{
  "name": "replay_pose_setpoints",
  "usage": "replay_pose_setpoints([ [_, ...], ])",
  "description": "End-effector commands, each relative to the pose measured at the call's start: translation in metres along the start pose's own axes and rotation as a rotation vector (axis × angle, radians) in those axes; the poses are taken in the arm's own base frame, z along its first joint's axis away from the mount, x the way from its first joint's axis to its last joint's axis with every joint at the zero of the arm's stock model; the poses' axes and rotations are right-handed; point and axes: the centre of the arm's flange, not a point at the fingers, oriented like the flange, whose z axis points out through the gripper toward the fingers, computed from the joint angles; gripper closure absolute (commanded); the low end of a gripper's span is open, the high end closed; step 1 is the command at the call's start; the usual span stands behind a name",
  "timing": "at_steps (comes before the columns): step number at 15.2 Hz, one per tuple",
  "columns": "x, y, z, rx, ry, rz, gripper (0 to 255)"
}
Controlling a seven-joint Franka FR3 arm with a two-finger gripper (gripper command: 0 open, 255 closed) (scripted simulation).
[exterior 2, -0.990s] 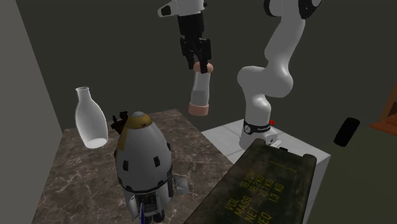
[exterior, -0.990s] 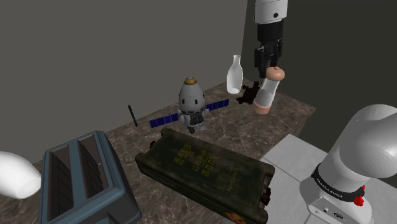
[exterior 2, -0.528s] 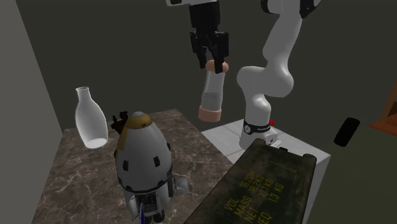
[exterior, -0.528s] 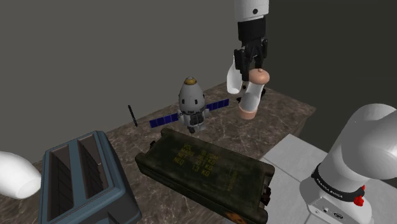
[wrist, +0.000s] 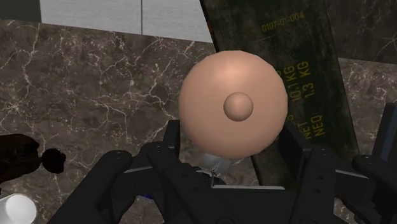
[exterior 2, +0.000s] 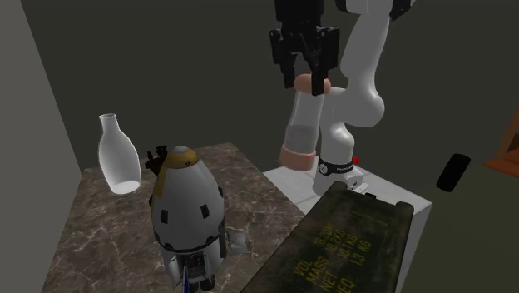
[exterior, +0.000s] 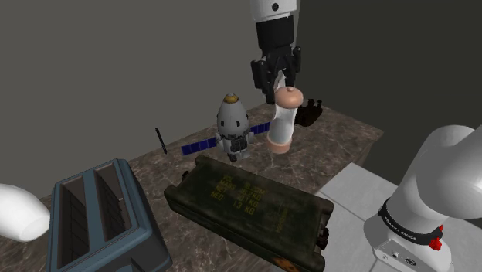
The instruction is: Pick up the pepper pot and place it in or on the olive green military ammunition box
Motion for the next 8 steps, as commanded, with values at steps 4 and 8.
replay_pose_setpoints([
  [4,0.006,-0.066,-0.018,0.001,0.000,0.001,255],
  [8,0.010,-0.117,-0.031,0.001,0.000,0.001,255],
])
